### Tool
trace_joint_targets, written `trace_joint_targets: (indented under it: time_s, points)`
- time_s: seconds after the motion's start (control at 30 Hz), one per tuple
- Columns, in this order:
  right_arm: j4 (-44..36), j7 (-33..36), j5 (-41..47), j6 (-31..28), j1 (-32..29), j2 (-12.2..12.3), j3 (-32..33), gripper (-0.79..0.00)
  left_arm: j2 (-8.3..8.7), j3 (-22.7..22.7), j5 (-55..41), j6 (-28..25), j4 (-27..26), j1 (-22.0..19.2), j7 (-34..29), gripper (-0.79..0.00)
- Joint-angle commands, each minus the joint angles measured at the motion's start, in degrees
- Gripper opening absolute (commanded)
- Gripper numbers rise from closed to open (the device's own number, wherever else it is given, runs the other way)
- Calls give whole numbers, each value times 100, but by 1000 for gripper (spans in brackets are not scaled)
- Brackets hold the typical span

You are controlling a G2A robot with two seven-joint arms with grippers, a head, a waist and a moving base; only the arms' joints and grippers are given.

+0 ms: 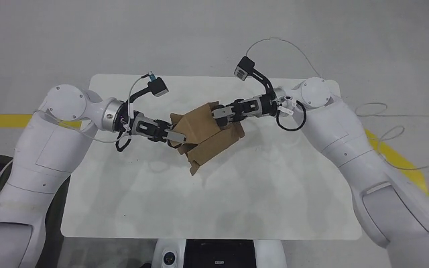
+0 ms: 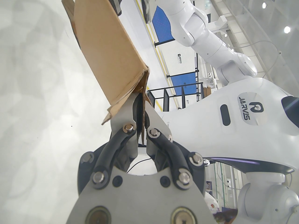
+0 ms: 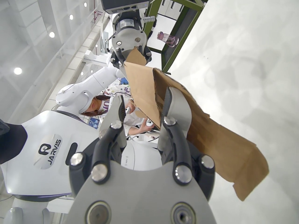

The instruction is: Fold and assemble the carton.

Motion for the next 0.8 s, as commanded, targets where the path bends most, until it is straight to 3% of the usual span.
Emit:
trace_joint_targets:
  time_s: [0.0,0.37,0.77]
  points:
    - [-42,80,37,80,-21,6,59,-468,0,0,0,0,0,0,0,-785]
    - [-239,362,75,362,-89,35,347,-496,0,0,0,0,0,0,0,-785]
    - [-142,364,-258,364,41,-144,156,-533,0,0,0,0,0,0,0,-785]
